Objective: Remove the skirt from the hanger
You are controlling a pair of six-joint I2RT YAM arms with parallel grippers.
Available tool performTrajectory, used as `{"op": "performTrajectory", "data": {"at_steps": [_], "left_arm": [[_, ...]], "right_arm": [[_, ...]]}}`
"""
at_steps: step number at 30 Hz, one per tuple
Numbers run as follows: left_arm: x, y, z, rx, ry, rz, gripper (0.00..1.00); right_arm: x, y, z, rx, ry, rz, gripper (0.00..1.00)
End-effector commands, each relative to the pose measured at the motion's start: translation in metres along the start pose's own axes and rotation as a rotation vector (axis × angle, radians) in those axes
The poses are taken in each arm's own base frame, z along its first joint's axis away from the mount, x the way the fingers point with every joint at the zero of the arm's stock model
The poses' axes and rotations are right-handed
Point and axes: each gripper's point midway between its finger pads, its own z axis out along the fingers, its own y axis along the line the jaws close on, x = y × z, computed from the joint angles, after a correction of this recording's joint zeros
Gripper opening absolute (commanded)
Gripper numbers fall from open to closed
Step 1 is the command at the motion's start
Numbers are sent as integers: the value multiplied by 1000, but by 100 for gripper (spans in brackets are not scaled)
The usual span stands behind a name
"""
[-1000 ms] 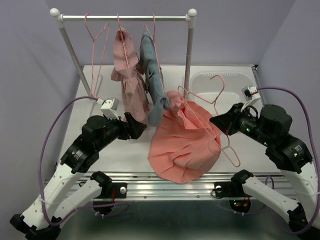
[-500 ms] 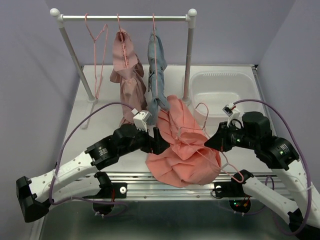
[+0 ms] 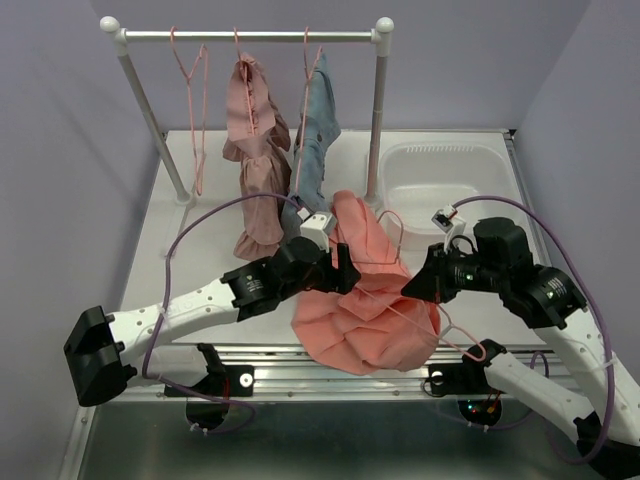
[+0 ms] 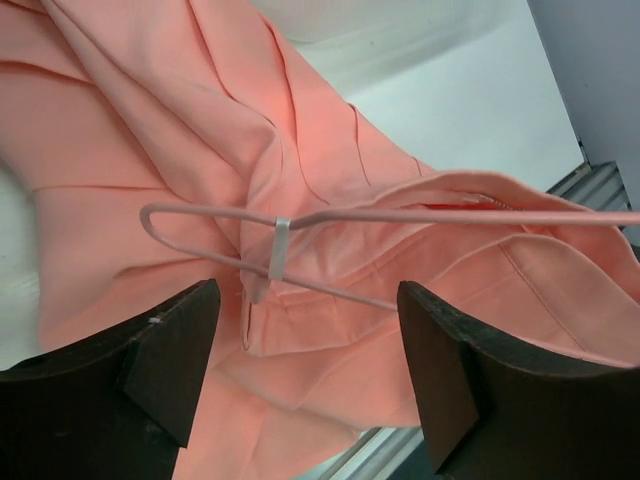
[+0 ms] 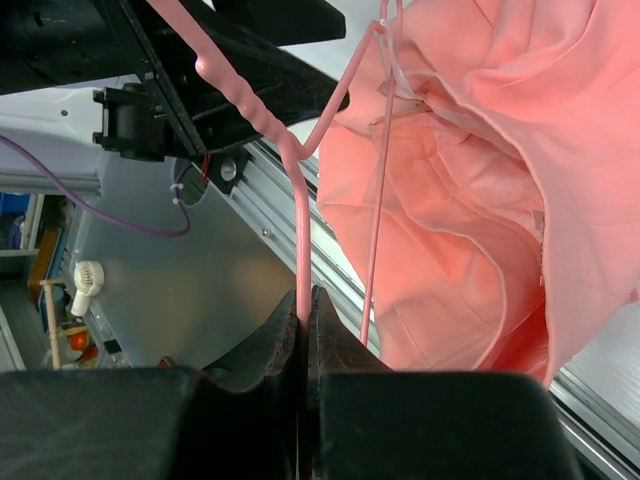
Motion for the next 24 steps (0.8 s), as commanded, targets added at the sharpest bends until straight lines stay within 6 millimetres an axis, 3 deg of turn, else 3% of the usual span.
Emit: {"op": "performTrajectory", "data": {"at_steps": [1, 8, 16, 24], "left_arm": [[-34, -13, 1, 4, -113, 14, 76], [-36, -6, 12, -52, -115, 41, 59], [-21, 3, 23, -83, -72, 56, 58], [-19, 4, 29, -93, -59, 55, 33]], "right_arm": [[-17, 16, -1, -66, -49, -64, 1], [-24, 18, -3, -57, -67, -74, 1], [-28, 19, -4, -52, -71, -76, 1], [-28, 18, -4, -42, -75, -74, 1]]}}
